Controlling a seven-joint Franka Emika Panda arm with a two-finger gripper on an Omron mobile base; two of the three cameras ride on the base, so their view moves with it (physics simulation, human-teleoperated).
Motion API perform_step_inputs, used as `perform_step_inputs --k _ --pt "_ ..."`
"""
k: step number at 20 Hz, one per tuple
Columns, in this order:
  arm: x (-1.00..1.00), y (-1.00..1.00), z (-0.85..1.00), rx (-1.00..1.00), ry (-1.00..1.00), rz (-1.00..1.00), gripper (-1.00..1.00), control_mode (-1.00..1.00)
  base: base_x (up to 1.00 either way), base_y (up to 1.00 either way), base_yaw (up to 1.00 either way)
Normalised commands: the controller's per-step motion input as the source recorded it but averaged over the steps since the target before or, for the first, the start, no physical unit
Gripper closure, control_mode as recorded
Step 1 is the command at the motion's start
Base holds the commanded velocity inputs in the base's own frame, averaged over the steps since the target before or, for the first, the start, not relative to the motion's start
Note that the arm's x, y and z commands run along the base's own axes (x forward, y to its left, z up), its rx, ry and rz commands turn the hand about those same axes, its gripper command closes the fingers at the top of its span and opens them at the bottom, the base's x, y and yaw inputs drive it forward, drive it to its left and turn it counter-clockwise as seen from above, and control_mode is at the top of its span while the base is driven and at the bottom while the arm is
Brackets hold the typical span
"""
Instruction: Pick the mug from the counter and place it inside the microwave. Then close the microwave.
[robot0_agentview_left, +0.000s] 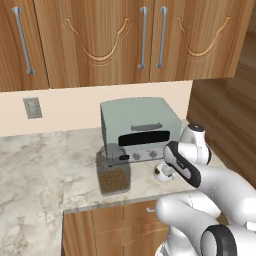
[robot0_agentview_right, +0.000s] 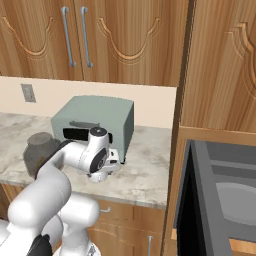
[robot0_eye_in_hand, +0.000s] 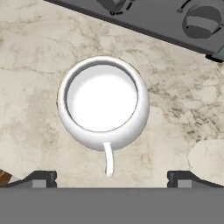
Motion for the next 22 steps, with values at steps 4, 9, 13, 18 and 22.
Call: perform_step_inputs --k 4,9,13,18,22 --pt "0.0 0.03 -0.06 0.0 0.02 -0.02 -1.0 -1.0 0.0 0.0 0.0" --pt "0.02 0.11 -0.01 -0.03 0.09 -0.03 -1.0 -1.0 0.0 0.0 0.0" --pt "0.01 0.13 0.0 -0.03 0.09 -0.03 -1.0 -1.0 0.0 0.0 0.0" --pt "0.08 0.0 -0.07 -0.01 0.04 -0.03 -1.0 -1.0 0.0 0.0 0.0" --pt "0.27 0.0 -0.19 -0.01 0.0 -0.02 -1.0 -1.0 0.0 0.0 0.0"
